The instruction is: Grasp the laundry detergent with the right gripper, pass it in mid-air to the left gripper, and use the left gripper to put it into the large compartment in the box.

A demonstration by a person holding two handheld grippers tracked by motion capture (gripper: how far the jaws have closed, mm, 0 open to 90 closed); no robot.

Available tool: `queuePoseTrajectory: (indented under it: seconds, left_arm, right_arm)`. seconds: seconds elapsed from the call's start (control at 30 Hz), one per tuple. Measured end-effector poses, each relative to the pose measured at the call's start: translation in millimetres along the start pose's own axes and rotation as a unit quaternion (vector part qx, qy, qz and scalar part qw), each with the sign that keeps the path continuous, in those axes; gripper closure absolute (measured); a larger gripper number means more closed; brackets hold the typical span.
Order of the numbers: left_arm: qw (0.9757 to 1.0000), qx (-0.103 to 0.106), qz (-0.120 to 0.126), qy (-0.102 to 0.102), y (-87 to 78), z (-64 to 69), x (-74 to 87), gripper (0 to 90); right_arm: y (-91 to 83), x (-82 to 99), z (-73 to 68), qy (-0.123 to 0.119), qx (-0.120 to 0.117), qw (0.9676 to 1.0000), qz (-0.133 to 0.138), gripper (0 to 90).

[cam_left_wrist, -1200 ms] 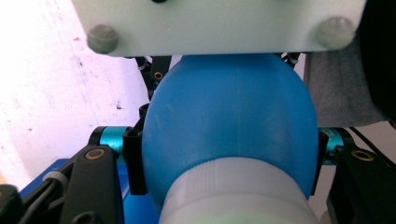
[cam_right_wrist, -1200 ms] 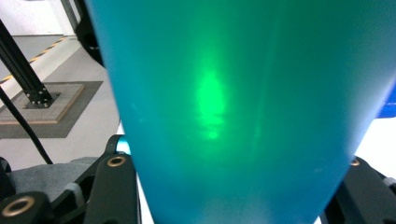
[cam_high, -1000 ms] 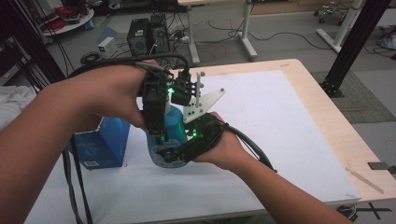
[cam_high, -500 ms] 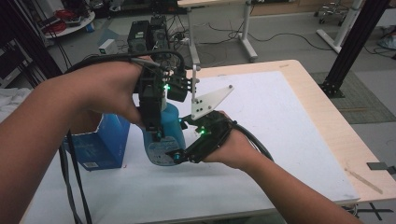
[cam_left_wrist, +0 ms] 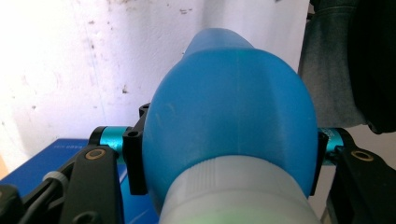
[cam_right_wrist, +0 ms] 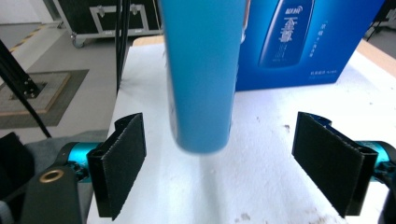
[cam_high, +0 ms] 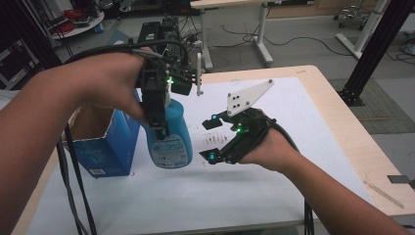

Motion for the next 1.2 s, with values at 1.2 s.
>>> queuePoseTrajectory:
  seconds: [1.2]
  left_arm:
    - [0.9165,0.074,0.017,-0.393,-80.9,-51.8,136.8,38.3]
  right_arm:
    - [-95.4,-2.1,32.8,-0.017,0.057,0.9876,-0.145,0.8]
Point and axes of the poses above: each handheld gripper's, and its own axes: y roughly forward along the jaws, x roughly out of its underside, z roughly to its right, the point moved 8 cm from there along y, roughly forward along the jaws, and after that the axes turned 7 degrees about -z, right-handed, at the moved point
